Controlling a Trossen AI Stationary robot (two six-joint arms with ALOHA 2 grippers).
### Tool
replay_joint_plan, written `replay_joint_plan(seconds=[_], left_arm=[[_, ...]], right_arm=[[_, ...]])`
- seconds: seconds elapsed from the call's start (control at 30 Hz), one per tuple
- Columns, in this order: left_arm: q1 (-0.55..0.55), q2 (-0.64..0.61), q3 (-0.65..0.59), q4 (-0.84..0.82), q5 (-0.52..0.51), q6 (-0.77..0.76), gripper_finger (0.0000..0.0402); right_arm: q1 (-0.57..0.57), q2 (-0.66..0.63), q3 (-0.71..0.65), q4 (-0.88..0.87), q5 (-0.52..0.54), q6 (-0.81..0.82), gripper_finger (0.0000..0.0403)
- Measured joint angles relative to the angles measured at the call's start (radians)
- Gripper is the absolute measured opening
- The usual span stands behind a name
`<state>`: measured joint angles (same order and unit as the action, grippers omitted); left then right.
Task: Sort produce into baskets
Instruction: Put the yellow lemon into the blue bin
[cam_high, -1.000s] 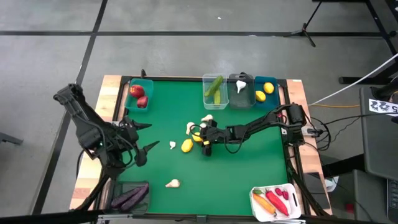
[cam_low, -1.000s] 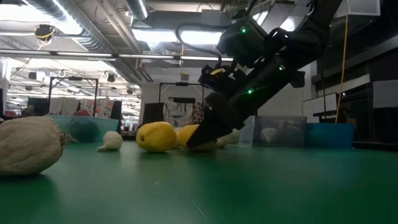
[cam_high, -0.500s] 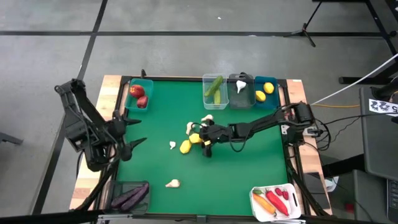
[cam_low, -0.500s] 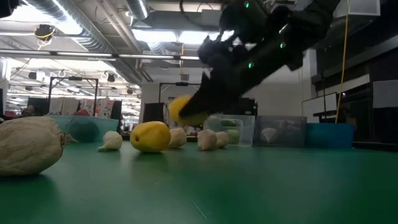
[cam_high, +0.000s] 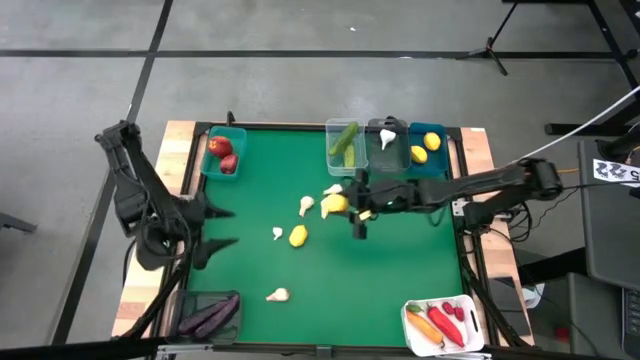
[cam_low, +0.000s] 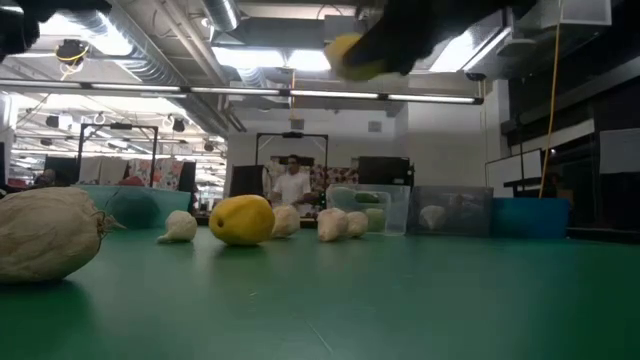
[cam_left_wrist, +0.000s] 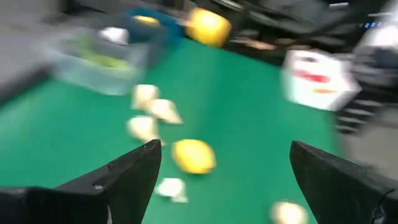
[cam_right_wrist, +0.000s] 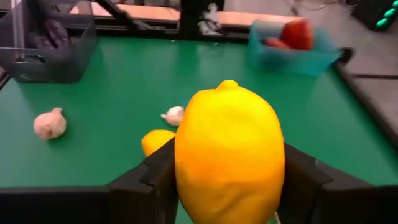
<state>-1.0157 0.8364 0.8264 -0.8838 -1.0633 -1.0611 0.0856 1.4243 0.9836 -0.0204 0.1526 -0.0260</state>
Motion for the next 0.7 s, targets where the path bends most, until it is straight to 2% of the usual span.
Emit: replay_joint_plan(seconds=[0.23,0.3,0.37,0.5,0.7], left_arm=[[0.018,-0.048,-0.087,0.656,0.329,0.507,0.0313],[0.029,-0.047,-0.112,0.797,0.435,0.681,0.0298],[0.056,-0.048,-0.129,0.871,0.481,0.809,0.0283],[0.135,-0.076,-0.134,0.800,0.505,0.876,0.0255],[0.278,-0.166,-0.134,0.621,0.591,0.805,0.0241]], right_arm=[[-0.001,-0.146,0.000,-0.123,0.057,-0.027,0.0196],[-0.001,-0.176,0.000,-0.161,0.091,-0.033,0.0196],[-0.003,-0.206,0.000,-0.211,0.125,-0.035,0.0196],[-0.023,-0.271,0.000,-0.296,0.153,-0.036,0.0197],[-0.091,-0.356,-0.005,-0.409,0.154,-0.023,0.0197]])
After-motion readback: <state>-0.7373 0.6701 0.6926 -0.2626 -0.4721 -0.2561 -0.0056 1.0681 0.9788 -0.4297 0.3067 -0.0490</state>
